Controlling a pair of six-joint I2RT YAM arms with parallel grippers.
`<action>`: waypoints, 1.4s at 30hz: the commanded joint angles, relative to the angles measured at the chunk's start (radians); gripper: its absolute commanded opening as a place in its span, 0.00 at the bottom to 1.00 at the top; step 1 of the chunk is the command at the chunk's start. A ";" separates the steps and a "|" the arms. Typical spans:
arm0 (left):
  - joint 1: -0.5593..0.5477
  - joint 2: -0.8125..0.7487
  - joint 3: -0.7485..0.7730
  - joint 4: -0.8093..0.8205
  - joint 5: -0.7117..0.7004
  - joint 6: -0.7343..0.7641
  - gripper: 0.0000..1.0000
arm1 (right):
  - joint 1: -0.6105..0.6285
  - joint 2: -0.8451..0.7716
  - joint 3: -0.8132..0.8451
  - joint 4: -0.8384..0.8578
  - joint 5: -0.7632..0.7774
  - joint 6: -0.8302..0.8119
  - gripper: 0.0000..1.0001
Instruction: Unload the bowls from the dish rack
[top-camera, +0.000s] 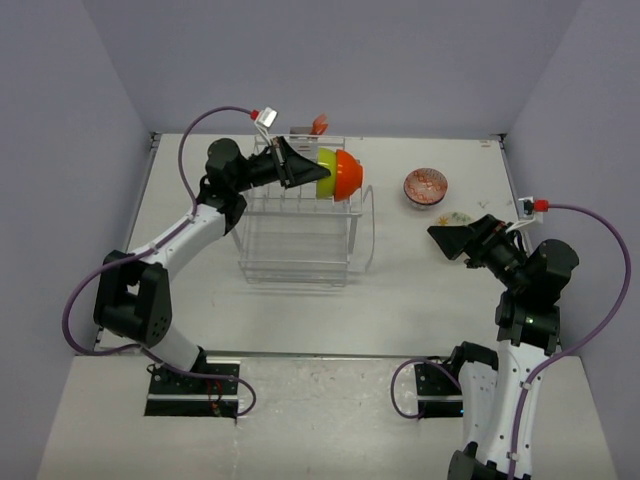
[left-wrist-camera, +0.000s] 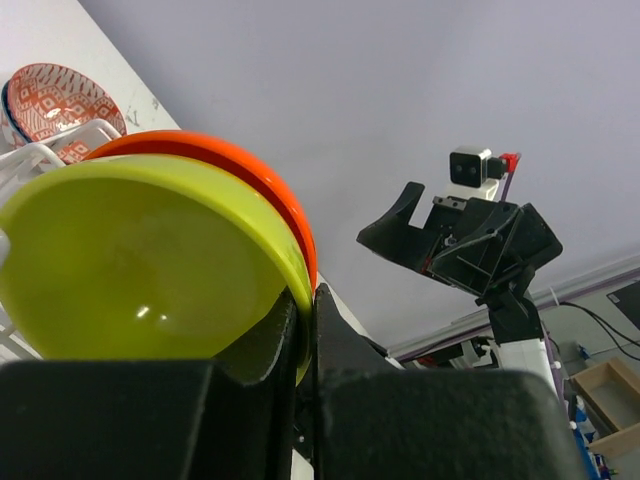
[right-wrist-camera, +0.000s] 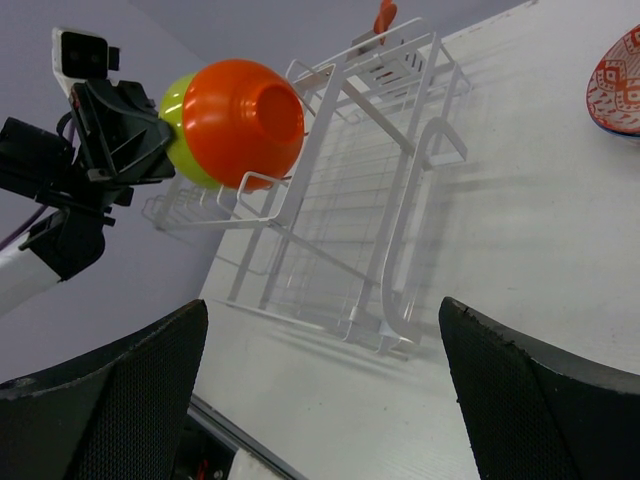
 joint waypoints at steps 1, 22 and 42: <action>0.004 -0.038 0.014 0.002 -0.038 0.036 0.00 | 0.006 -0.003 0.004 0.003 0.000 -0.015 0.97; 0.004 -0.272 -0.006 -0.144 -0.273 0.136 0.00 | 0.004 -0.002 0.018 -0.003 0.001 -0.023 0.97; -0.879 -0.335 0.334 -1.063 -0.859 1.437 0.00 | 0.053 0.053 0.519 -0.386 0.134 -0.170 0.96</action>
